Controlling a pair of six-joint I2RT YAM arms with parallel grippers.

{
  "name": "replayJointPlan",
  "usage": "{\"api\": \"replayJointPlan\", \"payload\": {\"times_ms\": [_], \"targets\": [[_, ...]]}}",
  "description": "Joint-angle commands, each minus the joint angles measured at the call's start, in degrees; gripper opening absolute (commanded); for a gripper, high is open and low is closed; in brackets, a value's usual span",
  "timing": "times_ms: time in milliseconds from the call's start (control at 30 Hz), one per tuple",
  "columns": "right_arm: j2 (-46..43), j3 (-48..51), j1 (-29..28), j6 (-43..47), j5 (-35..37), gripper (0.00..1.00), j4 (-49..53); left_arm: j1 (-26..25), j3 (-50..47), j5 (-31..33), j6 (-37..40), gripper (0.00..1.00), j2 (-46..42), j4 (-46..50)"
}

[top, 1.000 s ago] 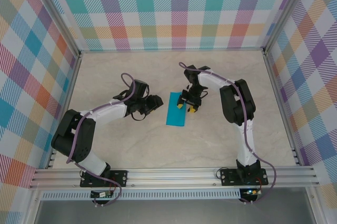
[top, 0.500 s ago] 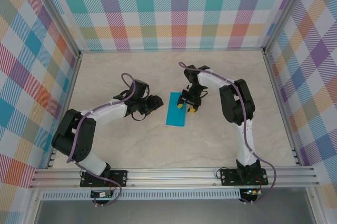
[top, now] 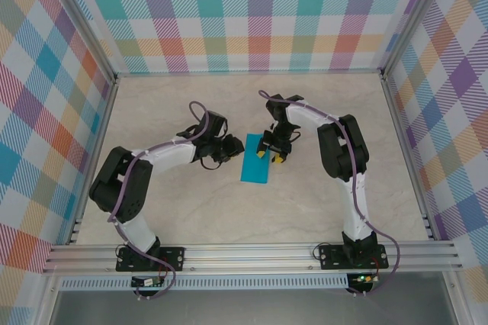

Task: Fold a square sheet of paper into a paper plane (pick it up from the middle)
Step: Hold the square sheet of paper at the center of the table.

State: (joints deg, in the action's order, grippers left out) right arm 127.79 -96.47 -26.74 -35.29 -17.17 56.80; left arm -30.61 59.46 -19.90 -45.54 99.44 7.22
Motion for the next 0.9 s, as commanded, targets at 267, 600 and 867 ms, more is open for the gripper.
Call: {"api": "replayJointPlan", "payload": {"times_ms": [267, 600, 867], "targets": [[6.97, 4.18, 0.91, 0.57, 11.87, 0.54, 1.43, -3.4, 7.55, 1.62, 0.85, 0.0, 8.86, 3.01], [7.13, 4.42, 0.86, 0.62, 11.73, 0.54, 1.37, -4.18, 8.31, 3.43, 1.13, 0.0, 13.3, 3.3], [6.01, 4.53, 0.89, 0.48, 9.96, 0.56, 0.43, -4.54, 7.8, 5.85, 0.99, 0.0, 14.44, 6.31]]}}
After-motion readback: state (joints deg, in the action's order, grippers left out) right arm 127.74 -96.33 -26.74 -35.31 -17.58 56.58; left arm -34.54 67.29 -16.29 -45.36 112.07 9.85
